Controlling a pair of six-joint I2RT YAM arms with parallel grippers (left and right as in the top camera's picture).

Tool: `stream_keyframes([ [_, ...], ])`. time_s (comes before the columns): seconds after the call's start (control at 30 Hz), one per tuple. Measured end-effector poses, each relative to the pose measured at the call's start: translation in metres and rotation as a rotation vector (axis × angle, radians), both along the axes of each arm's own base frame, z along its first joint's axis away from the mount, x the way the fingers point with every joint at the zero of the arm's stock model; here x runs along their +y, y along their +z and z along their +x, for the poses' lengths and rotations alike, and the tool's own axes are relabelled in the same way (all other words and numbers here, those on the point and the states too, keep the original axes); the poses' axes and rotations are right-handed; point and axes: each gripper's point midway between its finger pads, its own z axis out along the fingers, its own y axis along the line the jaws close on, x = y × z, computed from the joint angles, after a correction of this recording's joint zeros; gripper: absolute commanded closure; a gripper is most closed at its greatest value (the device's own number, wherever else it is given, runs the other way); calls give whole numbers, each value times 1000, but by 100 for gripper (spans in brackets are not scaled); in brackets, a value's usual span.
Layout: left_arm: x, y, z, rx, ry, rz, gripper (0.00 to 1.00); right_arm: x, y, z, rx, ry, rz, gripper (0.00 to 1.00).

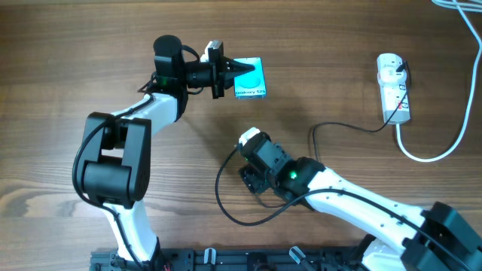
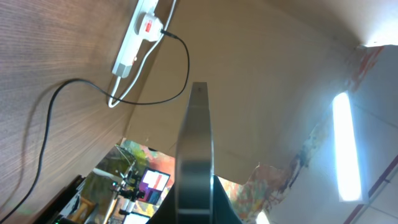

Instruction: Plug charger to phone and switch on socket

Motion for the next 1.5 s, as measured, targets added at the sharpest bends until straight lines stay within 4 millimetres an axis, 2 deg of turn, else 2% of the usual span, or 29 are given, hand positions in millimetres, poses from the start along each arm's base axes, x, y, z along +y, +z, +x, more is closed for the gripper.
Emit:
stream_keyframes([
  [0.17, 12, 0, 7, -6, 27, 0, 96, 6, -9, 2, -6, 20, -8, 36],
  [0.4, 30, 0, 16, -21, 70, 2, 96, 18, -25, -10, 4, 77, -45, 38],
  [0.7, 33, 0, 17, -39, 74, 5, 96, 17, -50, -5, 5, 62, -98, 46],
  [0.87, 33, 0, 17, -39, 74, 5, 96, 20, -53, -1, -1, 40, -80, 48],
  [1.0, 33, 0, 17, -39, 74, 5, 96, 23, -54, 10, 0, -18, -48, 56],
  [1.2, 33, 0, 18, -39, 75, 5, 96, 20, -55, 17, 13, -79, -26, 84],
  [1.37, 33, 0, 18, -39, 75, 5, 96, 18, -55, 18, 23, -108, -24, 94],
  [1.5, 33, 0, 17, -39, 74, 5, 96, 18, -55, 18, 27, -120, -22, 96],
])
